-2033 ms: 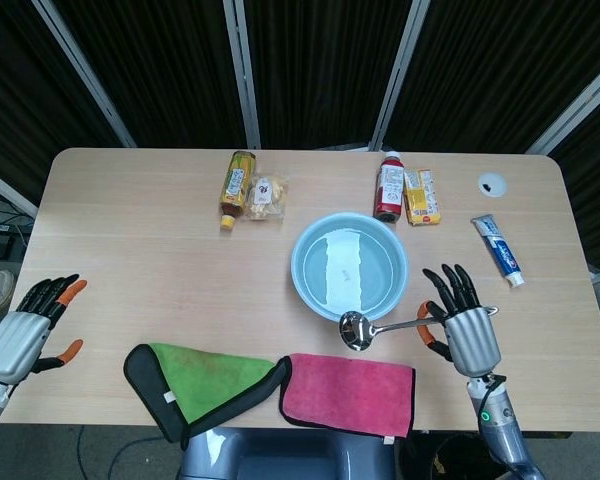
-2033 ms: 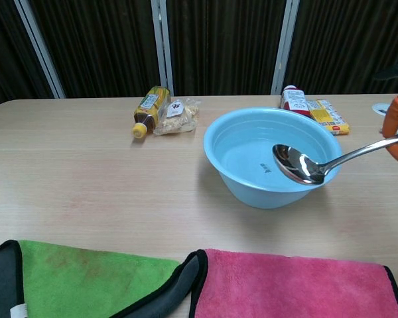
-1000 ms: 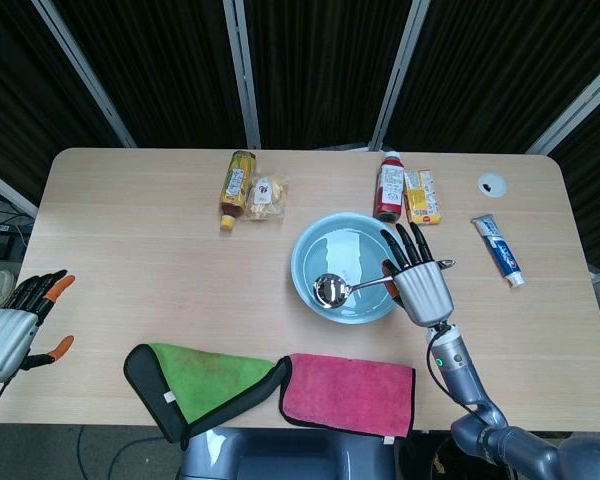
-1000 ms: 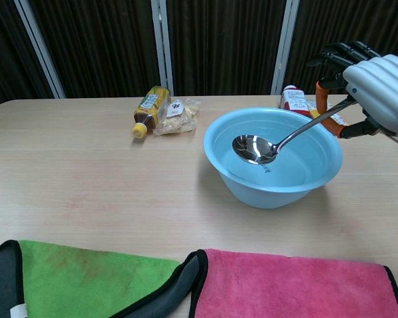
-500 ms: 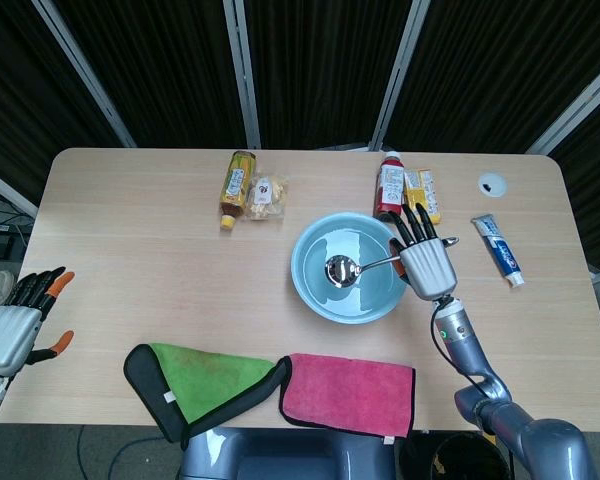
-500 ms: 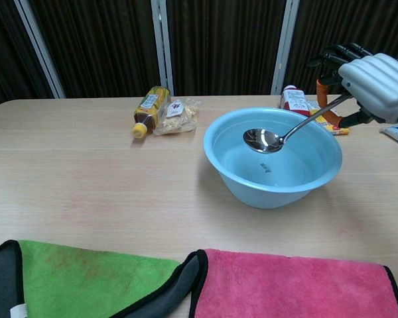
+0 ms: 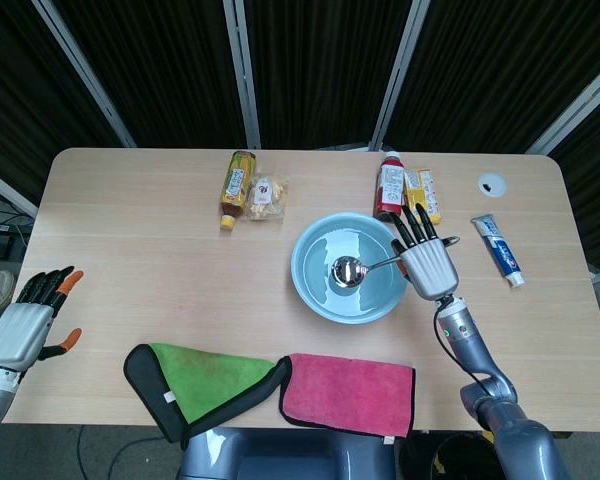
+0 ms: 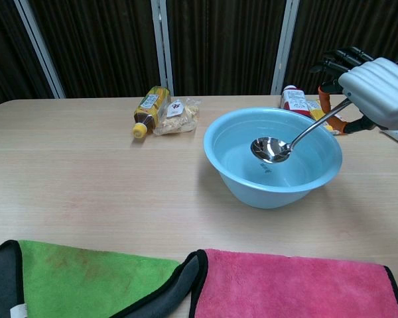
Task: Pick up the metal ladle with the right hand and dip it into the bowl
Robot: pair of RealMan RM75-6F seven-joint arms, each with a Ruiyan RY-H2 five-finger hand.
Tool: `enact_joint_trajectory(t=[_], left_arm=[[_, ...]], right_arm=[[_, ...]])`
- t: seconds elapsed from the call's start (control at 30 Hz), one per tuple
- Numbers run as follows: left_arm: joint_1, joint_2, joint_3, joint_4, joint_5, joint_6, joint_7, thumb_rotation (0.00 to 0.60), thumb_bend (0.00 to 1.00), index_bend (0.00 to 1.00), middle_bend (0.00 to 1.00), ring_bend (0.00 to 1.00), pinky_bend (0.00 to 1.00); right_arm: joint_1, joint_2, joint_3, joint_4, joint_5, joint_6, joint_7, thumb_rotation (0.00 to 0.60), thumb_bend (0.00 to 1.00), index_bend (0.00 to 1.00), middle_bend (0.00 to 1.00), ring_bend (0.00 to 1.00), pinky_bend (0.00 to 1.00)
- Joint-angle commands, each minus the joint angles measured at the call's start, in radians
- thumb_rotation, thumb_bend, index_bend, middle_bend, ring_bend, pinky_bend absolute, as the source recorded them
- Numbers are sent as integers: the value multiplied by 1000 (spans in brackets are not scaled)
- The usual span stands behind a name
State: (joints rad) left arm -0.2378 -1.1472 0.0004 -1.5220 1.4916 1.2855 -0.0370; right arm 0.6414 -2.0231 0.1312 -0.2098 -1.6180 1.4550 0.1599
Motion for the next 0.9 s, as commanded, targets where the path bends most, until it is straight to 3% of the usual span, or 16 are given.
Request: enact_joint_trajectory(t=[0.03,0.3,0.9], left_arm=[[0,0,3,-2,4,0,2,600,333,0,0,0,0],[-5,3,9,-3,17,-8,-11,600,330,0,0,0,0],[-8,9,12,0,23,-10,-34,600,331,0,0,0,0]], right_arm=[[-18,-22,-21,32,-5,36,-12,600,372,733,141,0,0],[-48,-62,-68,76,-24,90,-45,600,370,733,152,0,0],[-64,-97,-127,101,-32,16,-87,600,370,733,153,0,0]])
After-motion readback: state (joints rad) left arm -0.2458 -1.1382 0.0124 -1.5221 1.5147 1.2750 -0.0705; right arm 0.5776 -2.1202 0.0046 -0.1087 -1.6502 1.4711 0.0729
